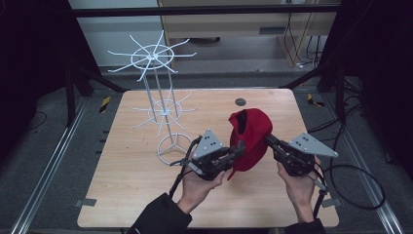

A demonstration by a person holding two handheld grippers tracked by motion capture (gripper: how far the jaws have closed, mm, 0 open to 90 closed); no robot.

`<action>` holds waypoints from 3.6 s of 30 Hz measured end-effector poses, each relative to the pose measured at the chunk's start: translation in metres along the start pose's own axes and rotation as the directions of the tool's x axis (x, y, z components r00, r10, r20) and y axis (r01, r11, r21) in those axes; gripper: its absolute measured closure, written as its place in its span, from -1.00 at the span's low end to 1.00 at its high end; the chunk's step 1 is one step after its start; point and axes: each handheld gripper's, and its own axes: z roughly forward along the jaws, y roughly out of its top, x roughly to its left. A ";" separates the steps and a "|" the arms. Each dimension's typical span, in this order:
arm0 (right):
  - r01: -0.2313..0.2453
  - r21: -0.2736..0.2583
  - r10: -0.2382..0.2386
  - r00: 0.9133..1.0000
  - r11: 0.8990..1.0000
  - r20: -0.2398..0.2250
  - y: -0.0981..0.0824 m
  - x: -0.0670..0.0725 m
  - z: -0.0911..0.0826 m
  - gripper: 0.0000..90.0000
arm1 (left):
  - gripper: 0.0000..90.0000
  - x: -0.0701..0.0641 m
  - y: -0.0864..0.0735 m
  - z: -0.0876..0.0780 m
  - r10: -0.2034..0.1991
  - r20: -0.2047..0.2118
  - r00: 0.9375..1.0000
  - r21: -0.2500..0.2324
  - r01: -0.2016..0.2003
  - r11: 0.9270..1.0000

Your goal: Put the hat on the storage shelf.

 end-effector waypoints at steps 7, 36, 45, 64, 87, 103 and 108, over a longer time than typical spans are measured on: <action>0.028 -0.010 -0.029 0.996 1.000 -0.085 0.014 0.031 0.025 0.93 | 0.88 0.016 -0.014 -0.030 -0.011 -0.052 0.999 0.009 0.011 1.000; 0.130 0.291 -0.100 0.988 0.948 -0.117 -0.056 0.052 0.068 0.94 | 0.79 0.028 -0.124 0.011 -0.061 -0.082 0.995 0.253 0.080 0.964; 0.112 0.323 -0.080 0.990 0.940 -0.112 -0.069 0.053 0.079 0.92 | 0.35 0.043 -0.136 -0.014 -0.023 -0.124 0.992 0.318 0.061 0.946; 0.046 0.179 -0.010 0.981 0.983 -0.194 -0.055 0.059 0.080 -0.01 | 0.06 0.097 -0.134 -0.108 -0.042 -0.333 0.942 0.260 0.135 0.956; -0.018 0.360 0.072 0.988 0.933 -0.139 -0.073 0.067 0.116 0.90 | -0.03 0.150 -0.162 -0.158 -0.078 -0.538 0.840 0.225 0.232 0.946; -0.095 0.154 0.117 0.983 0.984 -0.141 -0.033 0.037 0.067 0.92 | -0.04 0.158 -0.164 -0.165 -0.108 -0.558 0.823 0.194 0.256 0.947; -0.132 0.097 0.144 0.980 0.987 -0.135 -0.022 0.027 0.053 0.93 | -0.04 0.158 -0.164 -0.166 -0.111 -0.560 0.821 0.192 0.259 0.947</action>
